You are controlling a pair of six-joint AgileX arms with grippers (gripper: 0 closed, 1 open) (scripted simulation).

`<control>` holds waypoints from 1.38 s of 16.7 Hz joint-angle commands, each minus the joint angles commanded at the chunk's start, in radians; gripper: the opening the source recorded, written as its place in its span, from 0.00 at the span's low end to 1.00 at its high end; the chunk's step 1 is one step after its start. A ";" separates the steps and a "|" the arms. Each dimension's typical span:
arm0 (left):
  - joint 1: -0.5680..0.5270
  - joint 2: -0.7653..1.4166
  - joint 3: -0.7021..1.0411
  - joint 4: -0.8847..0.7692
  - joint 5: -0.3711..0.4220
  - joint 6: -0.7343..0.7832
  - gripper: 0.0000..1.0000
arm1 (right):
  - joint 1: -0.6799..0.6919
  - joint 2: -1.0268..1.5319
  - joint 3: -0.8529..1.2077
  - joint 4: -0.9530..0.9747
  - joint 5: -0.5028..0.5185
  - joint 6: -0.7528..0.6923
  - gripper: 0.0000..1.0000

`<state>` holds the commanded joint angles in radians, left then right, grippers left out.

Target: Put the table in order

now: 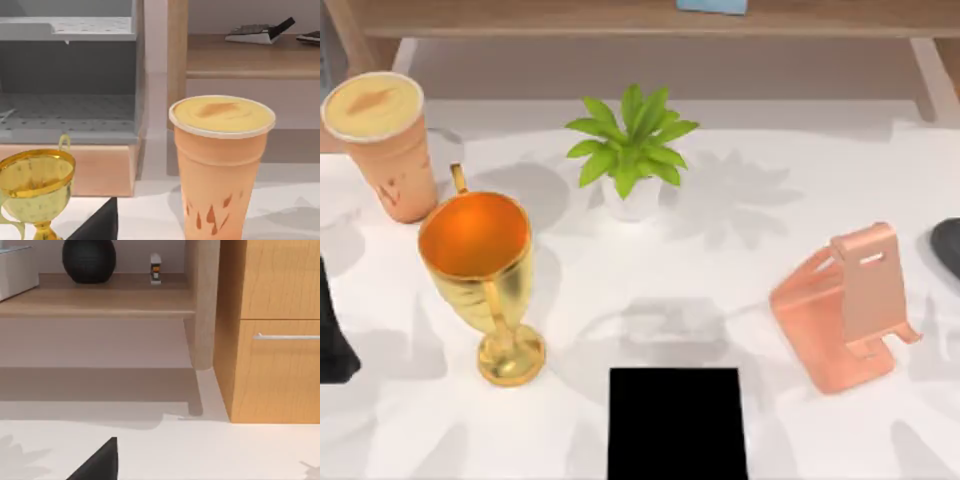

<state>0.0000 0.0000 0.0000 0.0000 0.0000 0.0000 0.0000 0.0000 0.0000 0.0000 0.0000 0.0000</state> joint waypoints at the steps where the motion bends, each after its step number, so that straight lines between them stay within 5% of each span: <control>1: 0.000 0.000 0.000 0.000 0.000 0.000 1.00 | 0.000 0.000 0.000 0.000 0.000 0.000 1.00; 9: 0.000 0.000 0.000 0.000 0.000 0.000 1.00 | -0.007 0.293 0.251 -0.215 -0.008 -0.086 1.00; 23: 0.000 0.000 0.000 0.000 0.000 0.000 1.00 | -0.022 1.705 1.357 -0.979 -0.001 -0.447 1.00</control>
<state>0.0000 0.0000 0.0000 0.0000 0.0000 0.0000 -0.0217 1.7048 1.3566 -0.9791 -0.0008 -0.4475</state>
